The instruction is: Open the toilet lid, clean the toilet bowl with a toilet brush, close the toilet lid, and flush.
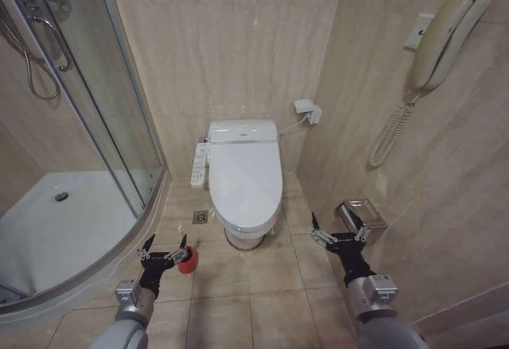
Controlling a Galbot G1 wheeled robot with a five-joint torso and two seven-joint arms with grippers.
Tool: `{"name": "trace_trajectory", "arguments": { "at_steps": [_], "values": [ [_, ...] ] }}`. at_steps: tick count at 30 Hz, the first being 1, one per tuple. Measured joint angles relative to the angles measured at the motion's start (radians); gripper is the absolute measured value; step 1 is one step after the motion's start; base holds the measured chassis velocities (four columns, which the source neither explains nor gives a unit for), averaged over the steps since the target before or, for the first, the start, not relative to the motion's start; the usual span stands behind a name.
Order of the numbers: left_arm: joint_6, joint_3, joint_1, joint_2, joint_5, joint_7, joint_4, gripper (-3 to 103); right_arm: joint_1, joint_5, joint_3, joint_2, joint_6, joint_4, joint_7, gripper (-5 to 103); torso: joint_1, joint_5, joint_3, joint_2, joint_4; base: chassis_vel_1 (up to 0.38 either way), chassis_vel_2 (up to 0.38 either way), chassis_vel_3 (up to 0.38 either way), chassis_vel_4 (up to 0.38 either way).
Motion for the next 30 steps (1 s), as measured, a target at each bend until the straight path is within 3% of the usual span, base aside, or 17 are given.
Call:
{"name": "trace_trajectory", "arguments": {
  "at_steps": [4,5,12,15,18,20,22,30],
  "values": [
    [0.008,0.004,0.006,0.001,-0.044,-0.026,-0.012,100,0.000,0.000,0.000,0.000,0.000,0.000,0.000,100,0.000,-0.0001,0.000,0.000,-0.0002,0.000,0.000,0.000,0.000],
    [0.036,0.003,0.013,0.004,-0.068,-0.045,-0.030,100,0.000,0.000,0.000,0.000,0.000,0.000,0.000,100,0.000,0.0001,0.000,0.000,-0.0002,0.000,0.000,0.000,0.000],
    [0.094,-0.015,0.086,0.028,-0.098,-0.093,-0.099,100,0.000,0.000,0.000,0.000,0.000,0.000,0.000,100,0.000,0.0000,0.000,0.000,-0.0002,0.000,0.000,0.000,0.000],
    [0.083,-0.022,0.130,0.036,-0.100,-0.095,-0.113,100,0.000,0.000,0.000,0.000,0.000,0.000,0.000,100,0.000,0.0000,0.000,0.000,-0.0001,0.000,0.000,0.000,0.000],
    [0.003,-0.056,0.213,0.059,-0.098,-0.083,-0.113,100,0.000,0.000,0.000,0.000,0.000,0.000,0.000,100,0.000,0.0000,0.000,0.000,0.0004,0.000,0.000,0.000,0.000],
    [-0.014,-0.067,0.219,0.066,-0.098,-0.079,-0.103,100,0.000,0.000,0.000,0.000,0.000,0.000,0.000,100,0.000,0.0001,0.000,0.000,0.0002,0.000,0.000,0.000,0.000],
    [-0.077,-0.109,0.192,0.098,-0.101,-0.062,-0.037,100,0.000,0.000,0.000,0.000,0.000,0.000,0.000,100,-0.001,-0.0001,0.000,0.000,0.0002,0.000,0.000,0.000,0.000],
    [-0.075,-0.113,0.016,0.150,-0.148,-0.019,0.092,100,0.000,0.000,0.000,0.000,0.000,0.000,0.000,100,0.000,-0.0002,0.000,0.000,-0.0005,0.000,0.000,0.000,0.000]
  ]
}}
